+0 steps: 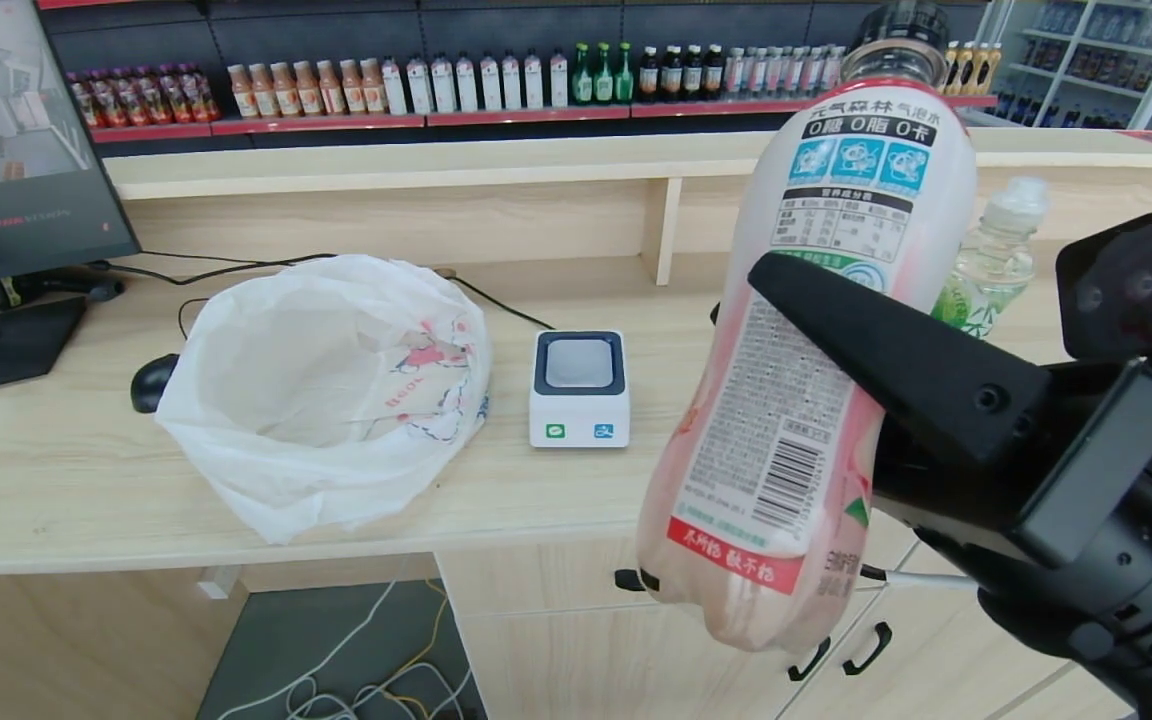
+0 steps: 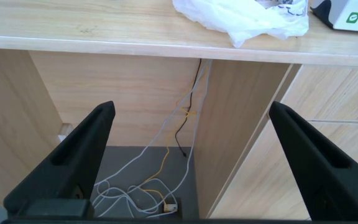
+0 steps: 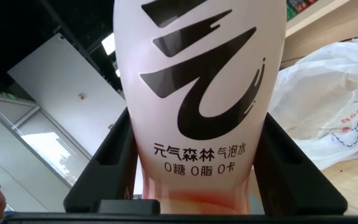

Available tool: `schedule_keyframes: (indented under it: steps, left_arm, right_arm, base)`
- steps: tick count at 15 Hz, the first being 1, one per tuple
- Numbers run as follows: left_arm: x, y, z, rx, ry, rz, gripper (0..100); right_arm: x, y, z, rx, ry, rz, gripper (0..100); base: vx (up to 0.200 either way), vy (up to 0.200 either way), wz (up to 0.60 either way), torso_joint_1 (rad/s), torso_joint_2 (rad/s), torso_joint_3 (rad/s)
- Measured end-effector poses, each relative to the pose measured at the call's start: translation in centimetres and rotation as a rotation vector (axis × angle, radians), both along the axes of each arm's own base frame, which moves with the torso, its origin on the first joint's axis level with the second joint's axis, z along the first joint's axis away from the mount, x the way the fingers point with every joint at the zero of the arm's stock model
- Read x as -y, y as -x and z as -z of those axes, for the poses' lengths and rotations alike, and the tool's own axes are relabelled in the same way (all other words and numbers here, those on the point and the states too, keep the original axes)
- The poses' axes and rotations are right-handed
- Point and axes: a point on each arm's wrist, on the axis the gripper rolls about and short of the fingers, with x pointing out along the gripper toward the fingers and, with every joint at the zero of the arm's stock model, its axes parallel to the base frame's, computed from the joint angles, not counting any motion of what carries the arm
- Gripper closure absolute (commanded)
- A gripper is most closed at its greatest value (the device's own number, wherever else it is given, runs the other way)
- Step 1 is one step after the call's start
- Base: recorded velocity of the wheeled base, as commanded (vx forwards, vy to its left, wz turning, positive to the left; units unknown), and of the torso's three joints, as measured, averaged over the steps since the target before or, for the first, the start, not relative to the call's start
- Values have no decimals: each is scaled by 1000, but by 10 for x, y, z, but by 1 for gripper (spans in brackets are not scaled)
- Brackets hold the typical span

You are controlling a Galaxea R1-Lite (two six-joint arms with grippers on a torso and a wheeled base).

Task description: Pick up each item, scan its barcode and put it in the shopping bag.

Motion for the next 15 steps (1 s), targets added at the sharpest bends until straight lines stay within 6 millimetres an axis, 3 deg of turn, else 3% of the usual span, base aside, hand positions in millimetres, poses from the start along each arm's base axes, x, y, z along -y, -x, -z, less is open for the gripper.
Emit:
schedule_keyframes:
  steps: [15]
  left_arm:
    - [0, 0, 0, 0, 0, 0, 0]
  right_arm:
    - [-4, 0, 7, 81, 78, 52, 100]
  base:
    - [0, 0, 0, 0, 0, 0]
